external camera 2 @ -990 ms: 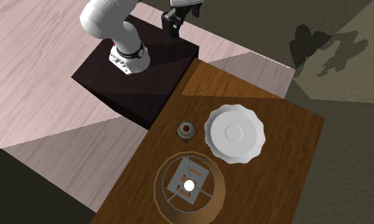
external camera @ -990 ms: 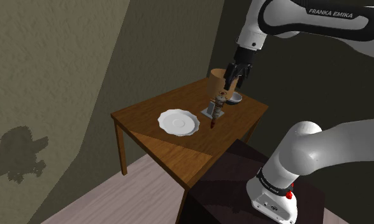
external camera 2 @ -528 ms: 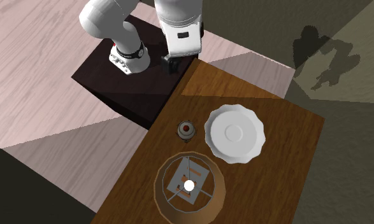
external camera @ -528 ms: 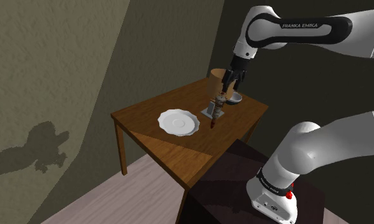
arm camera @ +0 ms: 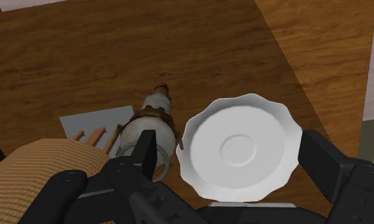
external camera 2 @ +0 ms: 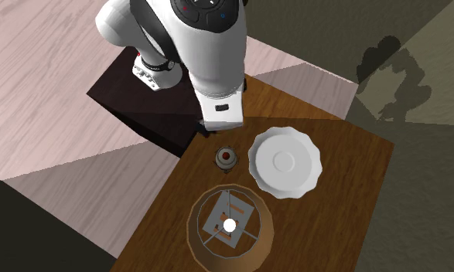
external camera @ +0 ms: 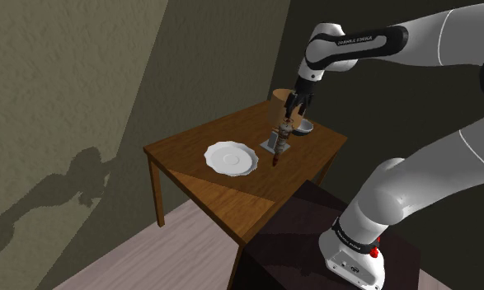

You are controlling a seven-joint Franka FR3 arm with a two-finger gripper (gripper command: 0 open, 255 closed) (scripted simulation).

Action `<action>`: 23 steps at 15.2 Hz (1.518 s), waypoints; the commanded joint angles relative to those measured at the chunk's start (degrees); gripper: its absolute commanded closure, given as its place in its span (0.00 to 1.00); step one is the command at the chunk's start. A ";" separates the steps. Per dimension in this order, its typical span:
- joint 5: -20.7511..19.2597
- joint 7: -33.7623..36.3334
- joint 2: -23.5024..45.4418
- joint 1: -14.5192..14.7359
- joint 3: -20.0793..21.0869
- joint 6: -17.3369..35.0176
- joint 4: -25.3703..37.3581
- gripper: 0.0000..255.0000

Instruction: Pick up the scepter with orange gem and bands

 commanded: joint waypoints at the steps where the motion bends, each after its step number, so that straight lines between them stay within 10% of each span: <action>1: 0.11 -1.95 3.55 -0.14 -1.51 2.80 1.14 0.00; 16: 3.12 -8.89 15.86 -0.65 -5.83 14.03 2.71 0.00; 17: 3.12 -8.88 15.85 -0.65 -5.82 14.02 2.71 1.00; 23: 3.14 -8.89 15.88 -0.65 -5.83 14.03 2.73 1.00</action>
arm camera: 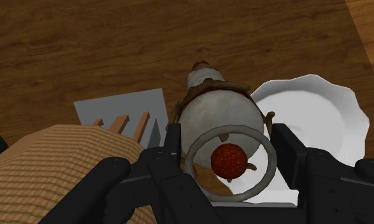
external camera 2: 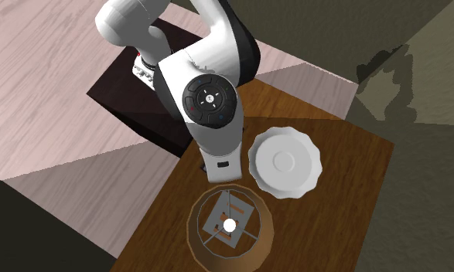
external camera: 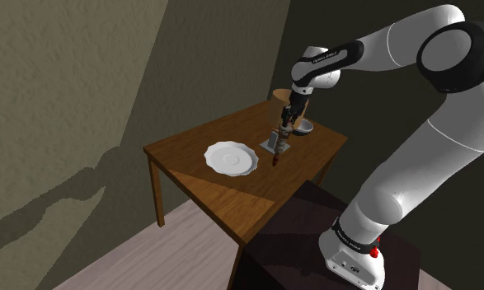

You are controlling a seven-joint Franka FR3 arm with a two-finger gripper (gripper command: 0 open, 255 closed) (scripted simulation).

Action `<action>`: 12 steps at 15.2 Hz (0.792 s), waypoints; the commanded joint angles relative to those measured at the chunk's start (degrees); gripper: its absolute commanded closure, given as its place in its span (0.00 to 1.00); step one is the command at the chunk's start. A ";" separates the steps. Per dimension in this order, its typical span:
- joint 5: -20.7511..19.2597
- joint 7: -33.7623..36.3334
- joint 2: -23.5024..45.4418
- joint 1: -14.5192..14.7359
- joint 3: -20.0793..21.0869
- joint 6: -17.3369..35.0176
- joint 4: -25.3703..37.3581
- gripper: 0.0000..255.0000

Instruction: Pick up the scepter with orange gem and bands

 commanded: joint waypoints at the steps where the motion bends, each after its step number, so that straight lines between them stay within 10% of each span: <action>1: 0.01 0.00 0.03 0.01 0.00 -0.01 -0.03 1.00; 12: -1.28 1.23 -3.13 -0.08 0.59 -7.12 4.14 1.00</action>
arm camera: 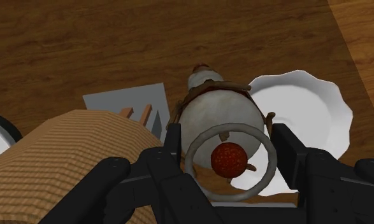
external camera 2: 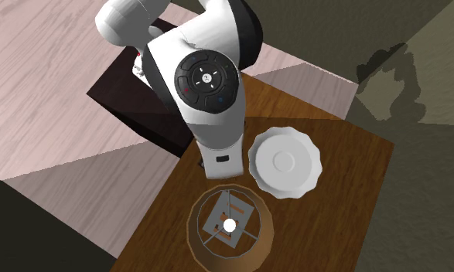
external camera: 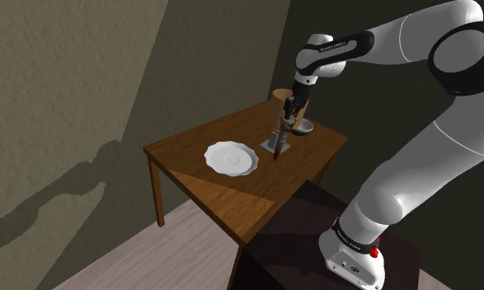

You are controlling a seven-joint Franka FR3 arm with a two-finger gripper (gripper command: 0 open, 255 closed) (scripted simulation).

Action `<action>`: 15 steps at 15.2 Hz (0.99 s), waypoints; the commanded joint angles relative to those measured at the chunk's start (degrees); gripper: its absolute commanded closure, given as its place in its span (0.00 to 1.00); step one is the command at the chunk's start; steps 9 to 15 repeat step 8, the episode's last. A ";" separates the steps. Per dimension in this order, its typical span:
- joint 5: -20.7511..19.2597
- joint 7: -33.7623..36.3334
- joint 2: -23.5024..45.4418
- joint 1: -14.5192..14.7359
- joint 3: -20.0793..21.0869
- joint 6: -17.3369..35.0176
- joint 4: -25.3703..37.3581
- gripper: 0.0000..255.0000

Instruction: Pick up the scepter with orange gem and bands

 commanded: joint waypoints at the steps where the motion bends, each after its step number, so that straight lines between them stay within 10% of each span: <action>1: -0.09 0.02 -0.28 -0.03 0.03 -1.50 1.25 1.00; 15: -0.47 0.47 -1.48 -0.01 0.36 -5.52 4.14 1.00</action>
